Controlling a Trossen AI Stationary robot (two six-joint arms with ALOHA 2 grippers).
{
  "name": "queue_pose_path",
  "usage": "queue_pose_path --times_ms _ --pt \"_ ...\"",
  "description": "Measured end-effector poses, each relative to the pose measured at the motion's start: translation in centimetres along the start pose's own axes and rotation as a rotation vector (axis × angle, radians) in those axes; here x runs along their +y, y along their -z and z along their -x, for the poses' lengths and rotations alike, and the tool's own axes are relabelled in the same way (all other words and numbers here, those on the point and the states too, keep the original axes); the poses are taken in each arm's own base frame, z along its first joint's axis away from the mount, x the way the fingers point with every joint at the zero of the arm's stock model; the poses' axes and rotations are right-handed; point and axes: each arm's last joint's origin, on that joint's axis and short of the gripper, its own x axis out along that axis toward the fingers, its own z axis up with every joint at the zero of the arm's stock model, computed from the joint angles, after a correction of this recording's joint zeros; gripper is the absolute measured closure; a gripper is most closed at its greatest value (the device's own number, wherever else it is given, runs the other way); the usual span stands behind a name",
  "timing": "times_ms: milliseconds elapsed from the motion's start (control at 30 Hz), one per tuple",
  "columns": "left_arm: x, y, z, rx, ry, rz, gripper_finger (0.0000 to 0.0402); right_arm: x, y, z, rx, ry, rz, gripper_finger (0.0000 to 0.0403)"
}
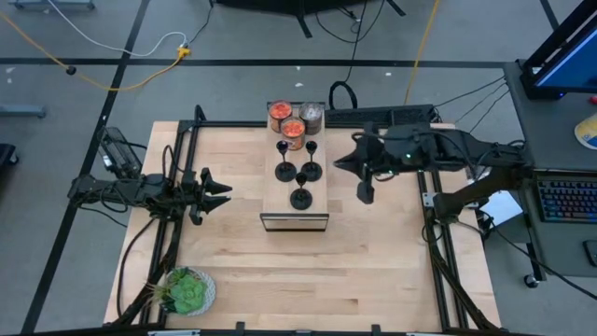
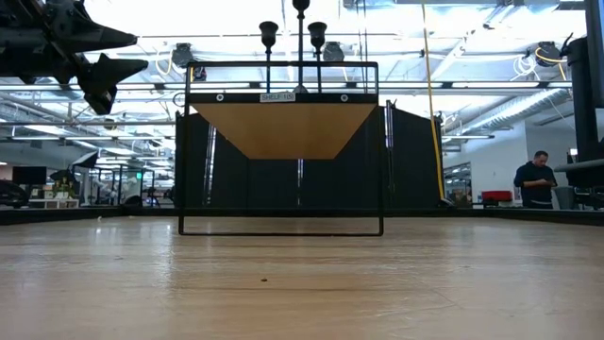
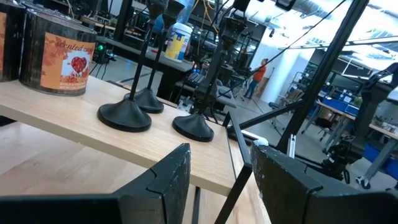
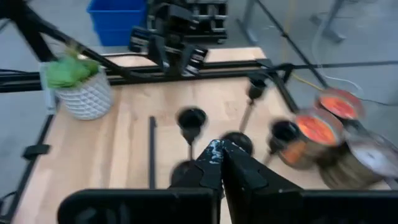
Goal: Pick & Place candle stick holders
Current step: Return to Home Position
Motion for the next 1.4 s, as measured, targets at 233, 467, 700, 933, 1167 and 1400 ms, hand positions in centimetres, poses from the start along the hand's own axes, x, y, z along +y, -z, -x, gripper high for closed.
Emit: queue_pose_path --times_ms 233,467,700,933,1167,1400 --pt "0.0 0.0 0.0 0.0 0.002 -0.018 0.0227 -0.2 4.4 2.2 -0.023 0.027 -0.067 0.0403" --pt "-0.1 0.0 0.0 0.009 0.027 -0.026 0.0227 -1.0 8.8 4.8 -0.172 -0.006 -0.108 0.0403" --pt "-0.1 0.0 0.0 0.009 0.028 -0.05 0.0227 -1.8 13.4 6.5 -0.276 -0.021 -0.133 0.0403" --pt "-0.1 0.0 0.0 0.01 0.028 -0.068 0.0227 -2.4 17.3 7.5 -0.323 -0.048 -0.241 0.0403" --pt "0.0 0.2 0.0 0.025 0.023 -0.071 0.0227 -2.8 20.4 7.7 -0.316 -0.052 -0.256 0.0403" --pt "0.0 0.2 0.0 0.028 0.022 -0.07 0.0227 -2.7 23.6 6.0 -0.255 -0.053 -0.333 0.0403"
